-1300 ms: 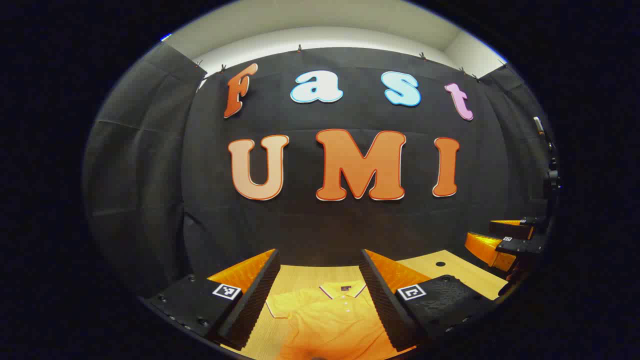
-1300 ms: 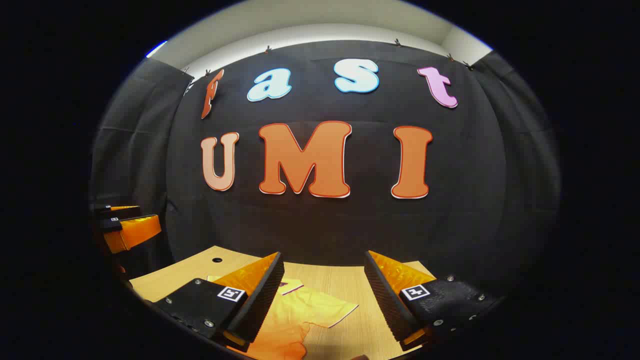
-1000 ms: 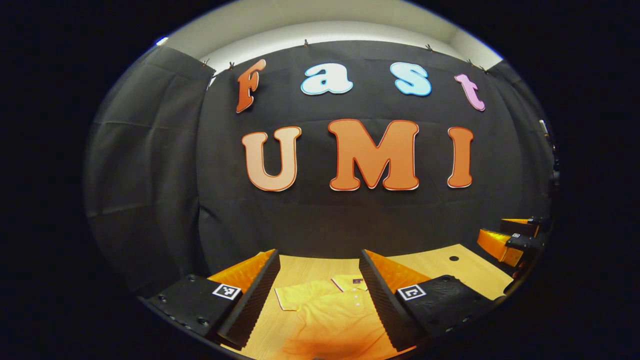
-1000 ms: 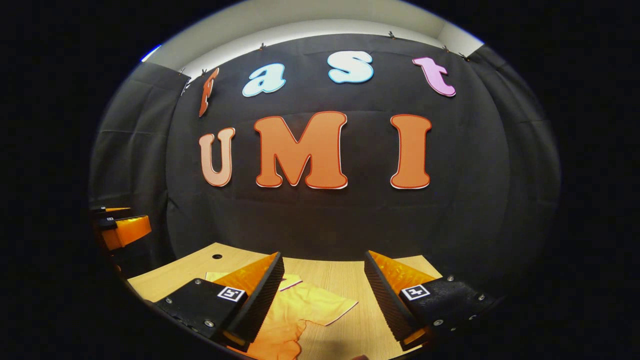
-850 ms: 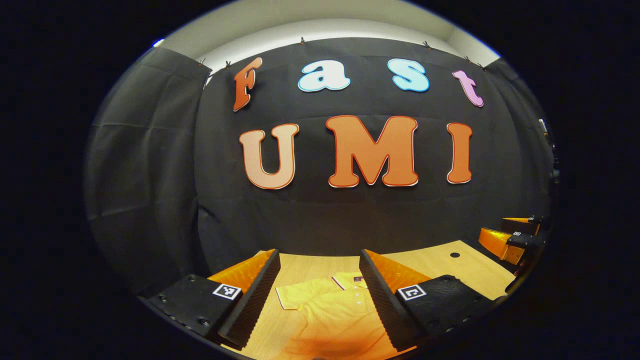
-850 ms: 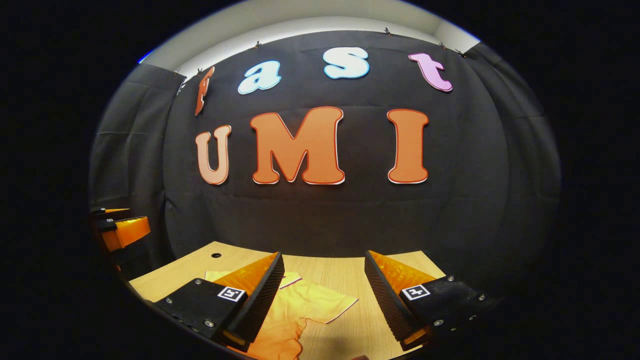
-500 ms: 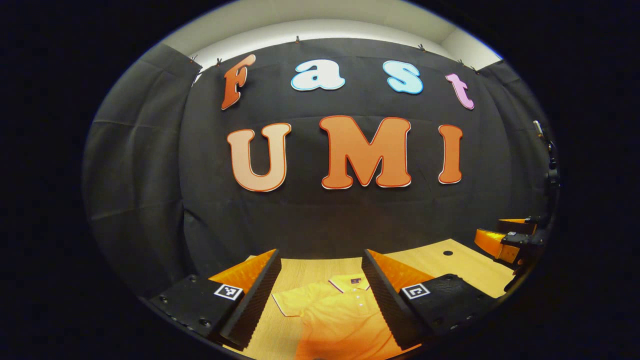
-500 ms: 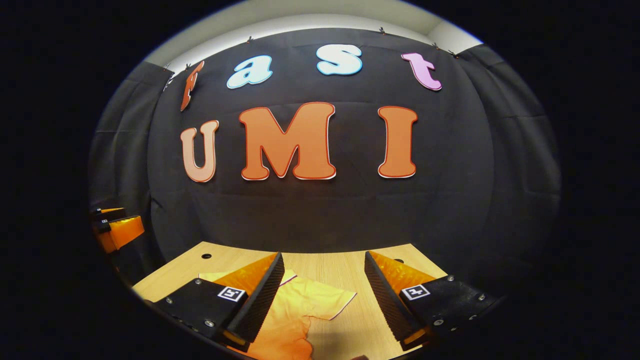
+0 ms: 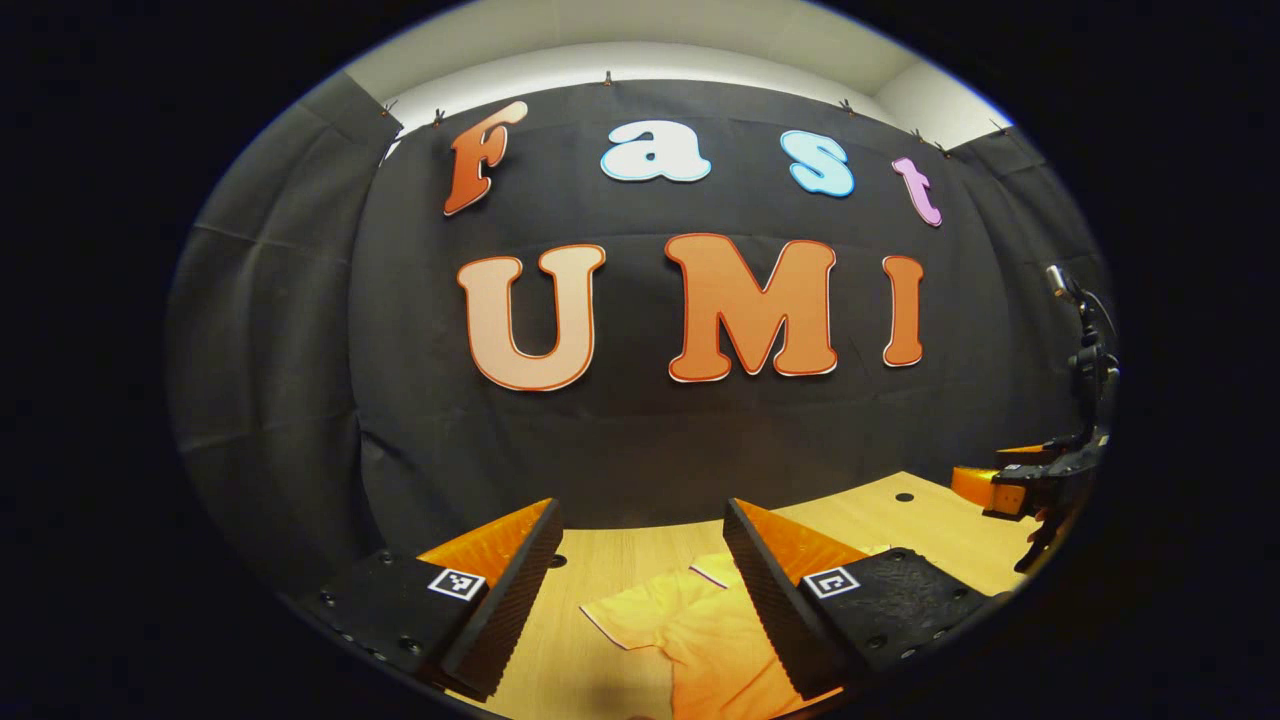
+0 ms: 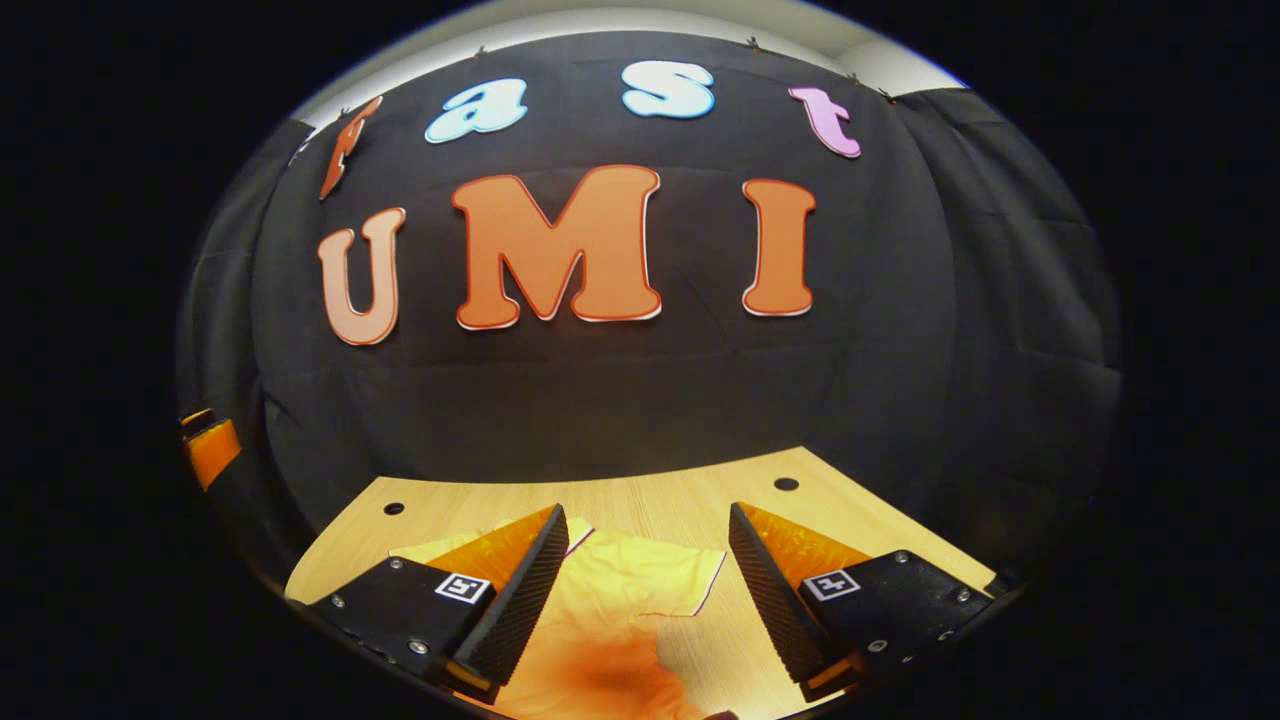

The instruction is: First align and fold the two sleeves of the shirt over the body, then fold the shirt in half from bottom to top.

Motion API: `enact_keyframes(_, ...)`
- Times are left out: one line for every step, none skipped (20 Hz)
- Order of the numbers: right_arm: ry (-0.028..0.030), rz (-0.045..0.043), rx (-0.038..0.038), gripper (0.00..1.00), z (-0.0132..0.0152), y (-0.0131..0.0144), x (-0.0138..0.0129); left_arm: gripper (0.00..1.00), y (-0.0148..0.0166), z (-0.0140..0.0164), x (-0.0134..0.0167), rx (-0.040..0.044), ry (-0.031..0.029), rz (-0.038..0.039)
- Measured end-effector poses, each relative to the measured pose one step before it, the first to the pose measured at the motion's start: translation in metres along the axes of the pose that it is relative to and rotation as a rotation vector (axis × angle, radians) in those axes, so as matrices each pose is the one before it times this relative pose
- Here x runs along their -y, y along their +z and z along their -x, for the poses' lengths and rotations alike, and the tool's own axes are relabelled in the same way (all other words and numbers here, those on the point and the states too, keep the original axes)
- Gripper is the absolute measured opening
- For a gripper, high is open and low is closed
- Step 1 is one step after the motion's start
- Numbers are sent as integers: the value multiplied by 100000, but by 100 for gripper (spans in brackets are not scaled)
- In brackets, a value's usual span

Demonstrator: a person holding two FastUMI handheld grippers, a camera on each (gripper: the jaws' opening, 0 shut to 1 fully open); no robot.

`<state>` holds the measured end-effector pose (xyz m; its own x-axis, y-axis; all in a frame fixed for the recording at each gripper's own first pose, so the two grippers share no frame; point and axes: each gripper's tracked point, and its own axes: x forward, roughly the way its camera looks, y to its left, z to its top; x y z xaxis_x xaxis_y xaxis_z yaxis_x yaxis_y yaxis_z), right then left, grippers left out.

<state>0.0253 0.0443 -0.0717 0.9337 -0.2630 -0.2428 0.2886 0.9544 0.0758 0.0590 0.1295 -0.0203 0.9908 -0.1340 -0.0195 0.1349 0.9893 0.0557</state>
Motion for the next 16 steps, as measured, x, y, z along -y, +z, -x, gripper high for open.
enact_keyframes(-1741,-1459,-4059,98,-670,-922,445,99,-323,-22,-342,-139,29,636)
enact_keyframes(-1523,-1194,-4325,98,-733,-977,421,99,-93,45,-493,-273,857,585)
enact_keyframes(-737,-968,-3501,98,-759,-739,492,99,26,9,-387,400,1274,328)
enact_keyframes(-852,-674,-3709,98,-1267,-814,565,99,218,132,-431,594,2096,47)
enact_keyframes(-382,-131,-3511,98,-1305,-587,624,99,19,96,-406,364,2635,-527)
enact_keyframes(-673,193,-3131,98,-1234,-589,649,99,157,84,-303,192,2731,-756)
enact_keyframes(-454,327,-4047,98,-1378,-605,467,100,27,64,-220,305,2296,-340)
enact_keyframes(943,-98,-4529,98,-1427,-749,285,99,-81,116,-275,-181,2121,238)
enact_keyframes(1350,-525,-5767,98,-1004,-823,113,99,-341,267,-167,-833,2277,722)
enact_keyframes(65,-1205,-5371,97,-1096,-840,404,99,-462,168,9,-1880,1999,675)
enact_keyframes(-180,-917,-3735,96,-1208,-267,377,99,-849,156,247,-2345,1678,1237)
enact_keyframes(-681,-430,-3519,93,-1409,-226,628,99,-727,346,350,-2350,1054,1182)
enact_keyframes(-688,131,-3892,92,-1154,-376,487,99,-867,302,186,-2456,1074,225)
enact_keyframes(-406,415,-3863,92,-1103,-444,242,99,-565,368,58,-1878,1693,-514)
enact_keyframes(-195,825,-4170,92,-1154,-292,286,99,-546,344,-131,-1484,1787,-219)
enact_keyframes(256,1140,-4013,92,-1227,-358,130,99,-362,177,18,-1280,1559,531)
